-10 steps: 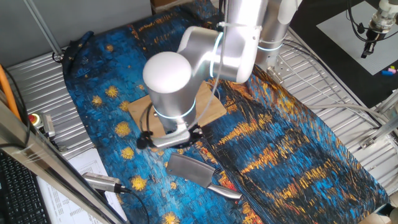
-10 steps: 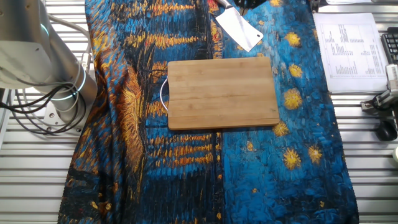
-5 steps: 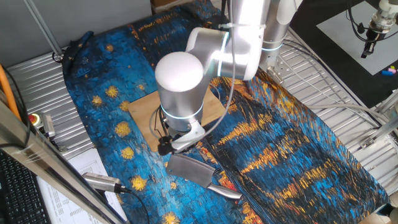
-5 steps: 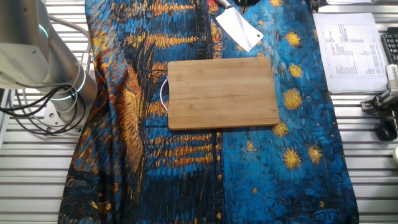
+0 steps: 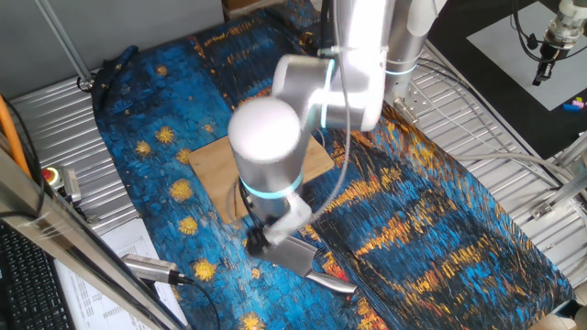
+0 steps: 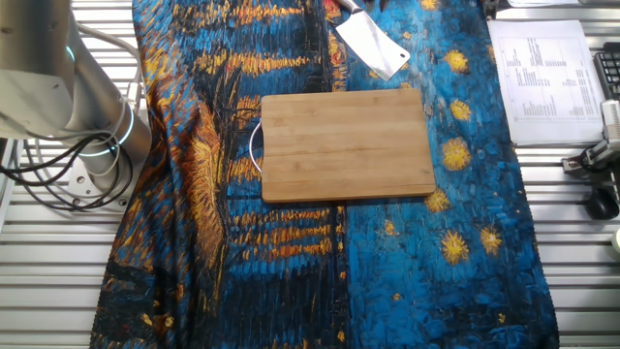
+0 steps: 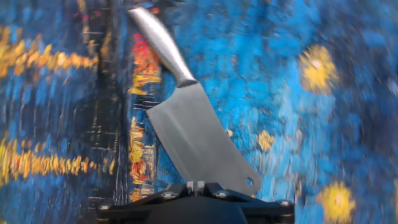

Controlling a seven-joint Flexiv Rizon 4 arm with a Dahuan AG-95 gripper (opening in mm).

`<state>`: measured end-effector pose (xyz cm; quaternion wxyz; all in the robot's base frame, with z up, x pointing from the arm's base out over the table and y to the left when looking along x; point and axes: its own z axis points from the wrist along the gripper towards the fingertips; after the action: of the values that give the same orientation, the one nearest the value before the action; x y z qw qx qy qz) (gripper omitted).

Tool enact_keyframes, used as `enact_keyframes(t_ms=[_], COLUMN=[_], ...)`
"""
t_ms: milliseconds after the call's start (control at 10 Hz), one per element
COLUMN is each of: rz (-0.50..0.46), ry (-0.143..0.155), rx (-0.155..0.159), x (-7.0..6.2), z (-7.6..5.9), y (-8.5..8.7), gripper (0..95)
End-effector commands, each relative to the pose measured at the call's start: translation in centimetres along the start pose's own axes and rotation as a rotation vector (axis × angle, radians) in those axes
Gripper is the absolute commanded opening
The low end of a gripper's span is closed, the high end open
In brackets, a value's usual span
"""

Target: Put the knife on the cutting board

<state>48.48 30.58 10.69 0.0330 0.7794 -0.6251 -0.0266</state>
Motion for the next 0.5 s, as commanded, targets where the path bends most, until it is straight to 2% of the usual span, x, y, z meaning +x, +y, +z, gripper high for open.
enact_keyframes(t_ms=[100,300,400,500], rz=[0.117,0.07,0.067,0.053], ry=[0.012,0.012,0.02,0.026], rx=[-0.009,-0.003,0.003,0.024], x=[-1.43,-2.14,-1.83,-1.83], z=[0.32,0.47,0.43,0.43], y=[0.15,0.23,0.2,0.2], gripper=[0.0,0.0,0.0,0.0])
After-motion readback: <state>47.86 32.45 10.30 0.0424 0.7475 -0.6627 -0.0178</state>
